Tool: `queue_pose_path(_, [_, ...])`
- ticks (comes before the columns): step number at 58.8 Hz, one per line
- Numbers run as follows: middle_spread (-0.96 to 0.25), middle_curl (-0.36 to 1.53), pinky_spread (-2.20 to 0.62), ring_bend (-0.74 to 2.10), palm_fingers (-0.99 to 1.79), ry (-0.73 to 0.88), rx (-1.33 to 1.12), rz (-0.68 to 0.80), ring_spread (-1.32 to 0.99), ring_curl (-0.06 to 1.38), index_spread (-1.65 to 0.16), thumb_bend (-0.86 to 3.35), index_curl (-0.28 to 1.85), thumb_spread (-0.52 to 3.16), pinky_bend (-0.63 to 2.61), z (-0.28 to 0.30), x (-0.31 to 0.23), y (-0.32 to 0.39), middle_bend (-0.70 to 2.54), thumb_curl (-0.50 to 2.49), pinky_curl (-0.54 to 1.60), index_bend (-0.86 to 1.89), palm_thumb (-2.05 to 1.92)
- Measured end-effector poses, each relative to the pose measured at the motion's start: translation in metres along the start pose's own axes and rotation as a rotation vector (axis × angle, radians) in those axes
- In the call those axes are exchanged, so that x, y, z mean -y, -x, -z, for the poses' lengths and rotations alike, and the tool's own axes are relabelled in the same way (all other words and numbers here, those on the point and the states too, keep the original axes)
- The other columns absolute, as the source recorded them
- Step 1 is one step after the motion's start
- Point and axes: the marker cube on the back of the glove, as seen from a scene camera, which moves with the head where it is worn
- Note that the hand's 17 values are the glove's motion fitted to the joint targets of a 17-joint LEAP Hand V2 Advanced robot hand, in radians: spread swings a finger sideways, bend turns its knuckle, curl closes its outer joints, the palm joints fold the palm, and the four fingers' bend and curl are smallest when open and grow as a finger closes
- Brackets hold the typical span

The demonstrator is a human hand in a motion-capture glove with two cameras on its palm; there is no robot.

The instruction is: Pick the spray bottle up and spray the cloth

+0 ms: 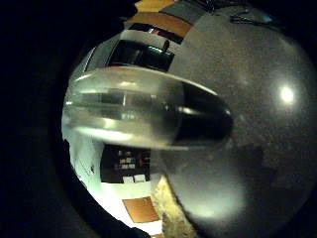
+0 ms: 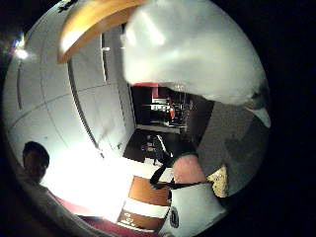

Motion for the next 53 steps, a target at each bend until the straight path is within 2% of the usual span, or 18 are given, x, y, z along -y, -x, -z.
queue_pose_path(9, [-0.10,0.37,0.12,0.53,0.38,-0.051,-0.047,0.010,-0.04,0.32,-0.27,-0.02,0.23,0.90,0.35,-0.008,0.014,0.003,0.30,0.39,0.32,0.15,0.64])
queue_pose_path(14, [-0.12,0.39,0.07,0.57,0.71,-0.059,-0.077,0.010,-0.07,0.32,-0.27,-0.01,0.25,0.89,0.29,-0.012,0.023,0.004,0.36,0.40,0.30,0.17,0.70])
queue_pose_path(23, [-0.15,0.43,-0.05,0.58,1.13,-0.033,-0.152,0.002,-0.16,0.36,-0.24,0.00,0.30,0.85,0.23,-0.020,0.045,0.010,0.46,0.43,0.31,0.17,0.83])
queue_pose_path(53, [-0.19,0.46,-0.19,0.55,1.26,0.108,-0.286,0.135,-0.19,0.41,-0.23,-0.03,0.39,0.68,0.33,-0.037,0.055,0.024,0.39,0.47,0.39,0.14,1.00])
